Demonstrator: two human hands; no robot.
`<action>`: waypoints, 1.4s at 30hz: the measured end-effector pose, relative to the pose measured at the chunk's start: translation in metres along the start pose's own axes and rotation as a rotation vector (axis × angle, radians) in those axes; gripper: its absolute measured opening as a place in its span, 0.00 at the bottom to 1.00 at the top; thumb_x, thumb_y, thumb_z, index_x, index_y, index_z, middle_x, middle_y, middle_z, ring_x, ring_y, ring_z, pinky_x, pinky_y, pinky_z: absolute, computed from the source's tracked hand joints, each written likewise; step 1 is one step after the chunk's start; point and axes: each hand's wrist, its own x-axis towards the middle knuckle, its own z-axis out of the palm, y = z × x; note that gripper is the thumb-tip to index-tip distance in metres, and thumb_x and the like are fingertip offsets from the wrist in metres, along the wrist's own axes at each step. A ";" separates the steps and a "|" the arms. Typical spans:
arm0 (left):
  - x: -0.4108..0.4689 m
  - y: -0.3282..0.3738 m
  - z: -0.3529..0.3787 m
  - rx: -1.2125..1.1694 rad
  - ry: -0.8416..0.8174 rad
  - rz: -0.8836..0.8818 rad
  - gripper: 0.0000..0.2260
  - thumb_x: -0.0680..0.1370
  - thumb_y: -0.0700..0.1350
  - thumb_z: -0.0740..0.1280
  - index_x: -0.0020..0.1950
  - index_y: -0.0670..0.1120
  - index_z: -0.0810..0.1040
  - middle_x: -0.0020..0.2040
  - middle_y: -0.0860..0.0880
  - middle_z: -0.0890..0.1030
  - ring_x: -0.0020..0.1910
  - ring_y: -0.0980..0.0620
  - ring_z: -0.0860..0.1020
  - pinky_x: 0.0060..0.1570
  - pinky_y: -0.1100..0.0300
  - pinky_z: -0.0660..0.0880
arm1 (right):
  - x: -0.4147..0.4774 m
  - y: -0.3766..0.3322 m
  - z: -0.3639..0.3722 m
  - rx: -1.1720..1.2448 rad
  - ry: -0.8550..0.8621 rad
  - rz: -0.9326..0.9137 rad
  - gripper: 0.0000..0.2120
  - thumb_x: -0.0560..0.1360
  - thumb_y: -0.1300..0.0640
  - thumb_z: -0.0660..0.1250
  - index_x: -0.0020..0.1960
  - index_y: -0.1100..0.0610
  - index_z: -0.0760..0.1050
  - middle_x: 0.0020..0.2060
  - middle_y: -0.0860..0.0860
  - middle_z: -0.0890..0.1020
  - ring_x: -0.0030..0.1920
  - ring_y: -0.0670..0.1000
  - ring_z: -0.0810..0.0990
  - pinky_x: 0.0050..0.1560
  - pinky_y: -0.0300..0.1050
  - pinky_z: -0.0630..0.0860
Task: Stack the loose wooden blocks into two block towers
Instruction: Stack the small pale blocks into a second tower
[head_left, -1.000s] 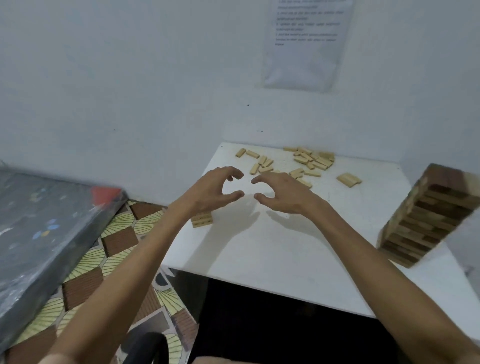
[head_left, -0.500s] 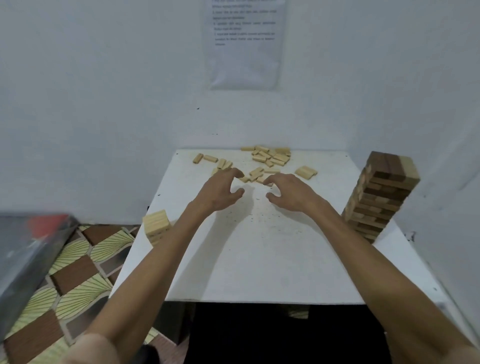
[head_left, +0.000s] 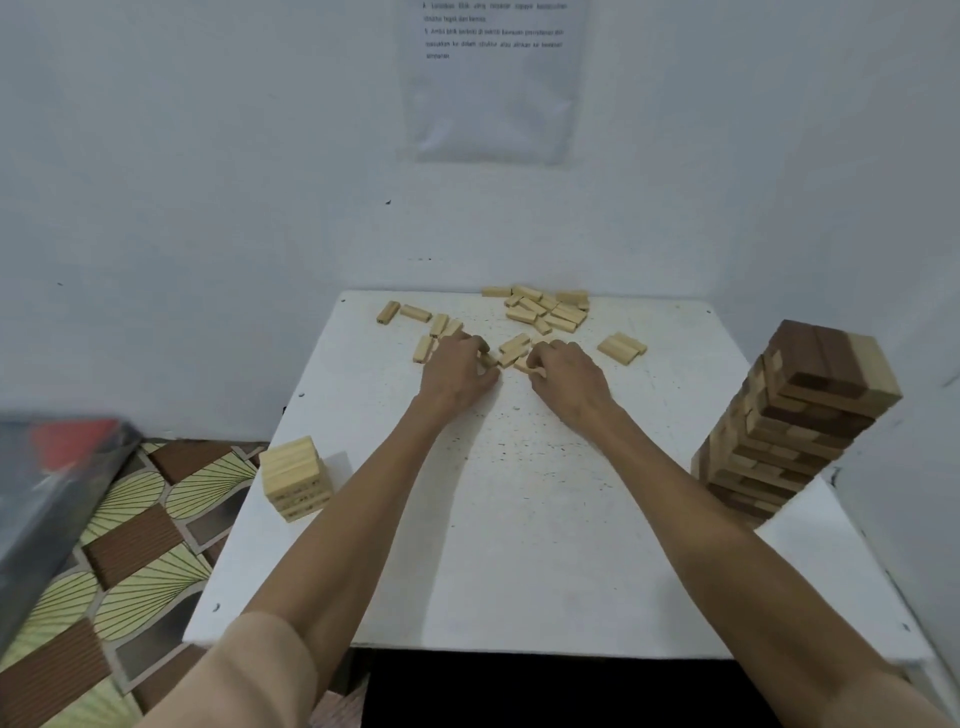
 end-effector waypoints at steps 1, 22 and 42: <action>0.000 -0.001 0.002 -0.012 0.020 -0.003 0.15 0.79 0.51 0.71 0.62 0.45 0.81 0.61 0.45 0.80 0.62 0.44 0.76 0.56 0.48 0.77 | 0.002 0.001 0.001 0.019 0.016 0.004 0.11 0.80 0.63 0.64 0.62 0.57 0.78 0.57 0.54 0.81 0.58 0.57 0.75 0.50 0.52 0.75; -0.028 -0.019 0.010 -0.147 0.135 0.007 0.09 0.79 0.45 0.69 0.58 0.46 0.81 0.61 0.47 0.80 0.64 0.46 0.72 0.53 0.57 0.69 | 0.008 0.000 0.009 0.045 0.079 -0.249 0.10 0.79 0.56 0.68 0.58 0.57 0.78 0.56 0.52 0.79 0.61 0.55 0.74 0.45 0.54 0.80; -0.066 -0.017 -0.004 -0.198 0.139 0.064 0.08 0.77 0.50 0.71 0.53 0.49 0.84 0.55 0.51 0.82 0.57 0.51 0.76 0.54 0.60 0.69 | -0.028 -0.010 -0.008 0.249 -0.011 -0.153 0.06 0.73 0.54 0.74 0.50 0.52 0.80 0.45 0.45 0.79 0.48 0.48 0.75 0.43 0.41 0.68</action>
